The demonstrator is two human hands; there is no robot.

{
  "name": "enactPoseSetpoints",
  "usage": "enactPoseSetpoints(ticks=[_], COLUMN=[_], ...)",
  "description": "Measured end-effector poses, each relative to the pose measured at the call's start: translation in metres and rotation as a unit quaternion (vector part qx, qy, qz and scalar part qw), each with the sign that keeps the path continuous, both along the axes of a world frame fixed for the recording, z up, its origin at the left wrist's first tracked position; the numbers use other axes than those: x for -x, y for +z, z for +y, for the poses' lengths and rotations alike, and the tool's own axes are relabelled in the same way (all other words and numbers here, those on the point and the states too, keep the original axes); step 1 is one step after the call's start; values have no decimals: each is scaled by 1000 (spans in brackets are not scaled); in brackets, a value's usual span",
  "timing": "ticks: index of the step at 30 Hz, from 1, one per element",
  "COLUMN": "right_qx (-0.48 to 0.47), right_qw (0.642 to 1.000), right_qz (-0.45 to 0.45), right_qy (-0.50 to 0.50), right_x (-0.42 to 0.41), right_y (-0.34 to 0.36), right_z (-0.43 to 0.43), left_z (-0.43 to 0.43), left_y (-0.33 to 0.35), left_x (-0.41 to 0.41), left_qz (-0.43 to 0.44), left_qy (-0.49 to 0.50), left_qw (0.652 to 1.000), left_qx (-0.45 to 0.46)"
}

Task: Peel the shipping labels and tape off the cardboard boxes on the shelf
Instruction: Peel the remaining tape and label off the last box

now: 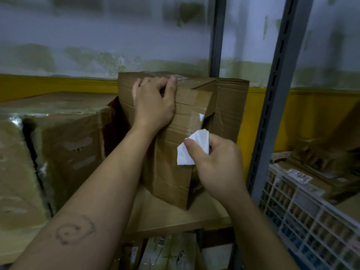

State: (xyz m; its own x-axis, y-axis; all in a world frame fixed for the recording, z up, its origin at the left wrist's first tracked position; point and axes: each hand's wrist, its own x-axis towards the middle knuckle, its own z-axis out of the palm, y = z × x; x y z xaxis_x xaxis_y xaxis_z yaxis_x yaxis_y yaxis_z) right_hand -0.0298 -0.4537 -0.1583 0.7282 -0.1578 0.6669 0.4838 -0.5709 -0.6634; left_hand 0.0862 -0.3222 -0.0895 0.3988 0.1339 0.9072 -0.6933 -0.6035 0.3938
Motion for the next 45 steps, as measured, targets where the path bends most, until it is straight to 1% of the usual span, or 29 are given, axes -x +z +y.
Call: enactPoseSetpoints(ticks=[4, 9, 12, 26, 29, 32, 34, 36, 39, 41, 43, 45], right_qx=[-75, -96, -85, -62, -35, -42, -54, -35, -47, -89, -149, -187], right_qw=[996, 994, 995, 996, 998, 997, 996, 999, 997, 992, 983, 975], right_qz=[10, -7, -19, -33, -35, -57, -68, -17, 52, 70, 79, 79], right_qy=[52, 54, 46, 51, 41, 6, 5, 11, 37, 52, 67, 88], right_x=[5, 7, 8, 23, 29, 45, 54, 53, 45, 43, 40, 37], right_y=[-11, -17, -19, -20, -22, -29, -29, -26, -23, -22, -25, -28], right_z=[5, 7, 6, 1, 0, -13, -27, -34, -35, -35, -34, -30], left_z=[4, 5, 4, 6, 3, 17, 23, 15, 9, 16, 24, 28], left_y=[-4, -4, -4, -3, -1, 3, 4, -2, -10, -8, -8, -12], left_x=[0, 1, -1, 3, 7, 3, 3, 8, 15, 17, 21, 31], left_qz=[-11, -18, -24, 25, 33, 46, 45, 43, 27, 28, 44, 60], left_qy=[5, -2, -3, -11, -12, 1, -2, -23, -37, -39, -34, -28], left_qw=[1000, 1000, 1000, 999, 998, 999, 999, 999, 999, 999, 998, 998], left_qx=[-4, 2, -1, -35, -47, -9, 15, -7, -14, -14, -22, -22])
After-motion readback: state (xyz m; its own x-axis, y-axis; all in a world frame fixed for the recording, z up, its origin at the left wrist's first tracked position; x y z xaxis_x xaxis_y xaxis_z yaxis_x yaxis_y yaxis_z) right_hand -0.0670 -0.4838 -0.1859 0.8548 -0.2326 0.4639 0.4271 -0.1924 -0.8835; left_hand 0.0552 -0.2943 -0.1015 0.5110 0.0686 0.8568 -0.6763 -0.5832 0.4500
